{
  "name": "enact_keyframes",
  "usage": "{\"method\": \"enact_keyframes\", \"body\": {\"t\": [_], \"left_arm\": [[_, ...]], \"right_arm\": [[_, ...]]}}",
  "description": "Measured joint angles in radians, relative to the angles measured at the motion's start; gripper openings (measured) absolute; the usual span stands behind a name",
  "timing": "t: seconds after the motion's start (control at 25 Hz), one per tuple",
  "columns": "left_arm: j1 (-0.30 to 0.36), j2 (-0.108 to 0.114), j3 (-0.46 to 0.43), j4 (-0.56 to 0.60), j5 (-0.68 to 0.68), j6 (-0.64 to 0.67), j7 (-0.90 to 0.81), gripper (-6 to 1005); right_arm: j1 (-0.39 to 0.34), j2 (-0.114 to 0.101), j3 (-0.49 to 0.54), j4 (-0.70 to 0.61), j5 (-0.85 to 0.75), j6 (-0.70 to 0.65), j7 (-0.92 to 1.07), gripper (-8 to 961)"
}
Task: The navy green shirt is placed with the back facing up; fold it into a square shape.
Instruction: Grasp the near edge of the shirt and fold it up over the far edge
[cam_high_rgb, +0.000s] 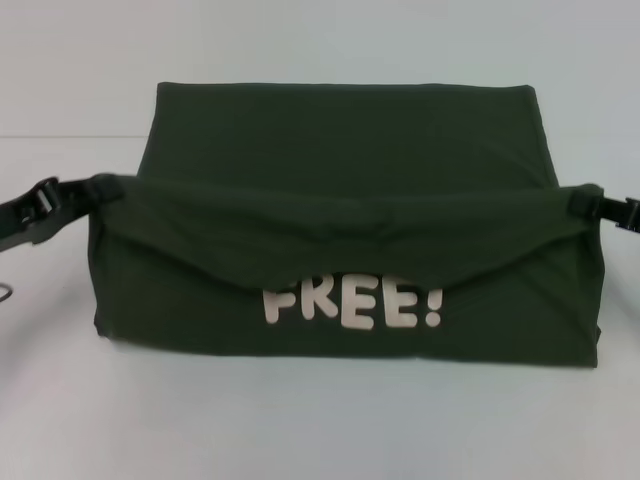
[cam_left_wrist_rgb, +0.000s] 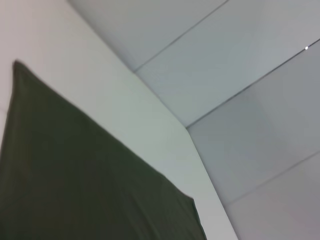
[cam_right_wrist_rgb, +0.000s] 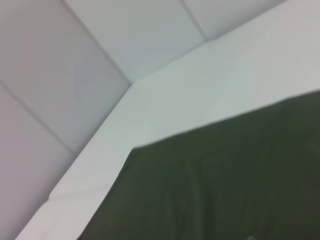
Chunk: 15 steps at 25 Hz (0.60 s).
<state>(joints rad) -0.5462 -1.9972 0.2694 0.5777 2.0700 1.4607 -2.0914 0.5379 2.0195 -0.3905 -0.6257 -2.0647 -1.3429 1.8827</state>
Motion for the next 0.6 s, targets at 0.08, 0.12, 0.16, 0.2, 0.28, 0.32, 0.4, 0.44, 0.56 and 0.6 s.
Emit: {"method": "enact_keyframes", "body": {"t": [0.08, 0.12, 0.16, 0.2, 0.28, 0.32, 0.4, 0.44, 0.56, 0.6], "left_arm": [[-0.015, -0.007, 0.004, -0.001, -0.007, -0.032, 0.019, 47], [-0.026, -0.011, 0.007, -0.001, -0.008, -0.052, 0.028, 47], [-0.035, -0.013, 0.01, -0.002, -0.008, -0.065, 0.034, 47], [-0.044, -0.017, 0.018, -0.002, -0.008, -0.088, 0.042, 47], [-0.059, -0.022, 0.034, -0.002, -0.008, -0.128, 0.053, 47], [-0.066, -0.027, 0.04, -0.002, -0.008, -0.151, 0.06, 47], [-0.075, -0.036, 0.046, 0.0, -0.008, -0.188, 0.073, 47], [-0.083, -0.043, 0.046, 0.002, -0.008, -0.215, 0.085, 47], [-0.103, -0.059, 0.046, 0.001, -0.009, -0.279, 0.12, 47], [-0.108, -0.064, 0.047, 0.0, -0.009, -0.299, 0.132, 47]], "right_arm": [[0.004, 0.005, -0.002, 0.0, 0.017, 0.027, -0.004, 55], [0.009, 0.009, -0.003, 0.0, 0.021, 0.045, -0.005, 55], [0.012, 0.012, -0.004, 0.001, 0.022, 0.058, -0.005, 55], [0.017, 0.016, -0.005, 0.001, 0.023, 0.078, -0.005, 55], [0.023, 0.026, -0.005, 0.001, 0.023, 0.114, -0.005, 55], [0.025, 0.031, -0.004, 0.001, 0.023, 0.129, -0.005, 55], [0.028, 0.038, -0.002, 0.002, 0.025, 0.159, -0.006, 55], [0.029, 0.04, -0.002, 0.002, 0.028, 0.171, -0.006, 55], [0.034, 0.043, -0.008, 0.003, 0.039, 0.206, -0.007, 55], [0.036, 0.043, -0.009, 0.003, 0.04, 0.217, -0.007, 55]]}}
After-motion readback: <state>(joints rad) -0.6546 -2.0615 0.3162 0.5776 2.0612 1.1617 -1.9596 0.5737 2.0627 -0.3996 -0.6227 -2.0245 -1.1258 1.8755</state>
